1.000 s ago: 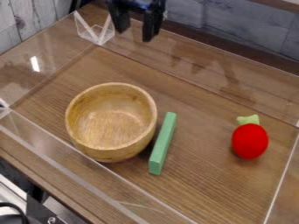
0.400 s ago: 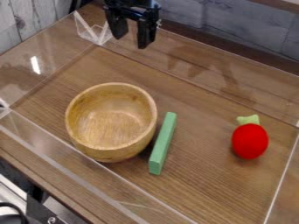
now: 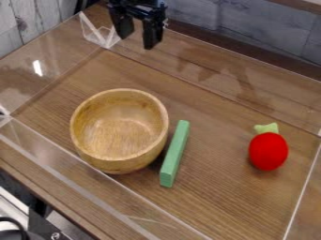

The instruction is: Move the red fruit to the right

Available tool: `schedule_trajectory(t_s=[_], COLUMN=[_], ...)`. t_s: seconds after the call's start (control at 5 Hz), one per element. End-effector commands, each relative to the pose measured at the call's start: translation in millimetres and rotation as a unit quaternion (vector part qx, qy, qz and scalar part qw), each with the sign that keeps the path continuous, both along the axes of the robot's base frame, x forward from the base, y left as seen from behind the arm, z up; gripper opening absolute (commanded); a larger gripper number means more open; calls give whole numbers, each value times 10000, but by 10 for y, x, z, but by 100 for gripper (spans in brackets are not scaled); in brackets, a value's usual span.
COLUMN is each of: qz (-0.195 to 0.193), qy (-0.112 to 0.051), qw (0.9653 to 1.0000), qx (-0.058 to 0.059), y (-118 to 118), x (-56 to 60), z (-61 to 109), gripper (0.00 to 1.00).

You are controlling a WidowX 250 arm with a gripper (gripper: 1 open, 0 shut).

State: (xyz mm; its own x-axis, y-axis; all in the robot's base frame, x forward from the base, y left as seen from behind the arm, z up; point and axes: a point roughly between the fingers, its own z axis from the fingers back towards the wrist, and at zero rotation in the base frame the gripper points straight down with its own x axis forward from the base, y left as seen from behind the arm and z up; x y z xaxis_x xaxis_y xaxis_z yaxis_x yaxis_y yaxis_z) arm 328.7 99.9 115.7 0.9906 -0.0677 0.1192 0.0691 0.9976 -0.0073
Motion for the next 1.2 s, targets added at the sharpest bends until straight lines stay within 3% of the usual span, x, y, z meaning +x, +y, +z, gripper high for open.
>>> schedule_trajectory(t_s=[0.0, 0.4, 0.6, 0.8, 1.0], qz=[129, 314, 634, 938, 816], qy=[-581, -672, -717, -803, -918], qw=[9980, 9971, 9952, 9921, 9921], qx=[192, 154, 181, 231, 272], y=[72, 10, -14, 4, -19], x=[22, -17, -77, -71, 34], z=[378, 341, 254, 150, 148], gripper=[100, 100, 100, 100, 100])
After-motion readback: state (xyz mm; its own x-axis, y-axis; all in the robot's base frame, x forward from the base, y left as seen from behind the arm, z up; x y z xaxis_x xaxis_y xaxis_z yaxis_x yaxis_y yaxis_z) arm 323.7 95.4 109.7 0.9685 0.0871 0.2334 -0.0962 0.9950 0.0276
